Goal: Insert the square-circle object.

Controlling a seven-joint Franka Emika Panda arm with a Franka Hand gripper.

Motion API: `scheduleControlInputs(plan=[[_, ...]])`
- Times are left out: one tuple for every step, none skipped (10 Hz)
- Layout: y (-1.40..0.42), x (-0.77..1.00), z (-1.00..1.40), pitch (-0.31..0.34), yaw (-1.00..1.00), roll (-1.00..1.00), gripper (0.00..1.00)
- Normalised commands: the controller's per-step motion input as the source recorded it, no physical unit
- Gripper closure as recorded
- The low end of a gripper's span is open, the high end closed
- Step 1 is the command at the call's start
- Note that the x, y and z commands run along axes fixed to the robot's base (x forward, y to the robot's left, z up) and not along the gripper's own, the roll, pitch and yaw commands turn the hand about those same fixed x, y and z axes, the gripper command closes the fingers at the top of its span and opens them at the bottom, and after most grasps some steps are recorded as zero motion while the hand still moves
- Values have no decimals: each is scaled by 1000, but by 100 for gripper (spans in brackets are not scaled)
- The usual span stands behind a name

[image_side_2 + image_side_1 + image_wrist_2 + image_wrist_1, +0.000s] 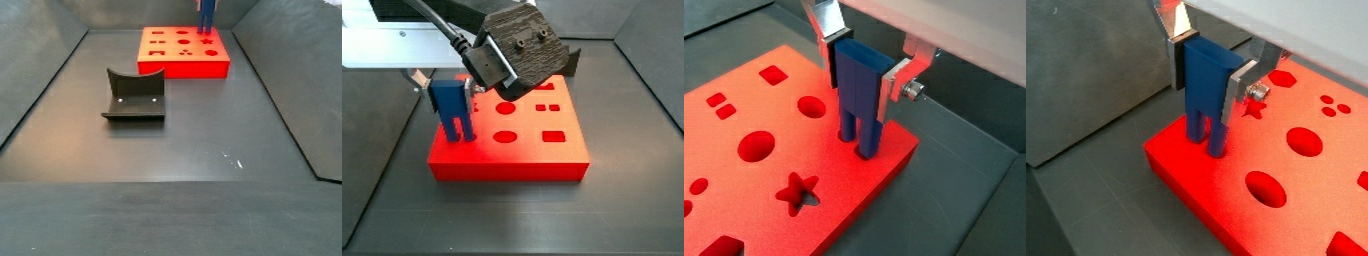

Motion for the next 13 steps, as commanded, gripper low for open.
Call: scheduleControlInputs(plan=[[0,29,-220,-3,0,41,100],[0,46,-260,0,0,76,100],[0,57,-231,0,0,57,100],[40,260,-280,0,40,63,100],[86,226,-269,0,71,51,100],[0,120,-237,0,11,29,100],[0,54,-289,-6,0,33,100],[-43,74,-426,-23,0,51,100],[-71,86,-523,-33,0,41,100],[-57,14,-600,-80,0,0,100],[-26,0,-666,-111,0,0,100],[-11,0,-746,-131,3,0,100],[-29,0,-797,-140,0,13,100]])
